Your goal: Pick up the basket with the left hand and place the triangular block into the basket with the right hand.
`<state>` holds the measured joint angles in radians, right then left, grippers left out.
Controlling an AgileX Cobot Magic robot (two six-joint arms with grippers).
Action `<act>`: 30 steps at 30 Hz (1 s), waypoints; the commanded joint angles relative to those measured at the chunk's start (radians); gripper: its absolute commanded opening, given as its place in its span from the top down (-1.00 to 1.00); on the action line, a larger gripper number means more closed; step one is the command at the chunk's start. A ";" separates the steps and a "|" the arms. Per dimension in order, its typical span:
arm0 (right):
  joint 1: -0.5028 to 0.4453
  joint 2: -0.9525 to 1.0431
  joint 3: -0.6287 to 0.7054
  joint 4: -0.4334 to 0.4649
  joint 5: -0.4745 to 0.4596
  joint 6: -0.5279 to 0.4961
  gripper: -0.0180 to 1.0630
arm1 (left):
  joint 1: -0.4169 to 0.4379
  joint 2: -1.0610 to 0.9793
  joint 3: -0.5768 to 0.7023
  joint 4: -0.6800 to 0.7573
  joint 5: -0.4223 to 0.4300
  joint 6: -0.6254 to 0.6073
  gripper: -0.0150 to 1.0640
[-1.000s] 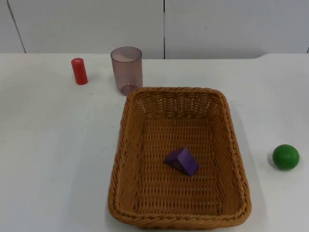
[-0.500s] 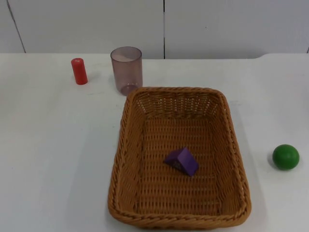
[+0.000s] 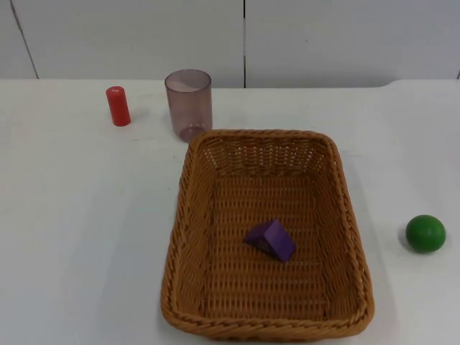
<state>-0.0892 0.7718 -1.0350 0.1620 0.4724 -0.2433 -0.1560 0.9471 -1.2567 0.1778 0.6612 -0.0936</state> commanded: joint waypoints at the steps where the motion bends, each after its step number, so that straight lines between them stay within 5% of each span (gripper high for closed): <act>1: -0.006 -0.078 -0.002 -0.020 0.022 -0.001 -0.97 | 0.004 -0.083 -0.004 0.028 0.009 -0.011 -0.98; 8: -0.006 -0.307 -0.002 -0.032 0.175 -0.015 -0.97 | 0.005 -0.285 -0.004 0.077 0.091 -0.011 -0.98; 18: -0.009 -0.542 -0.002 -0.085 0.205 -0.008 -0.97 | 0.085 -0.557 -0.004 0.232 0.098 -0.050 -0.98; 25: -0.009 -0.652 -0.002 -0.096 0.287 -0.054 -0.97 | 0.154 -0.707 -0.004 0.049 0.089 0.160 -0.98; 30: -0.009 -0.730 -0.002 -0.114 0.297 -0.045 -0.97 | 0.154 -0.796 0.025 0.008 0.104 0.162 -0.98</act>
<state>-0.0892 0.0554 -1.0388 0.0537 0.7621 -0.2848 -0.0041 0.1588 -1.2352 0.2035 0.7541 0.0627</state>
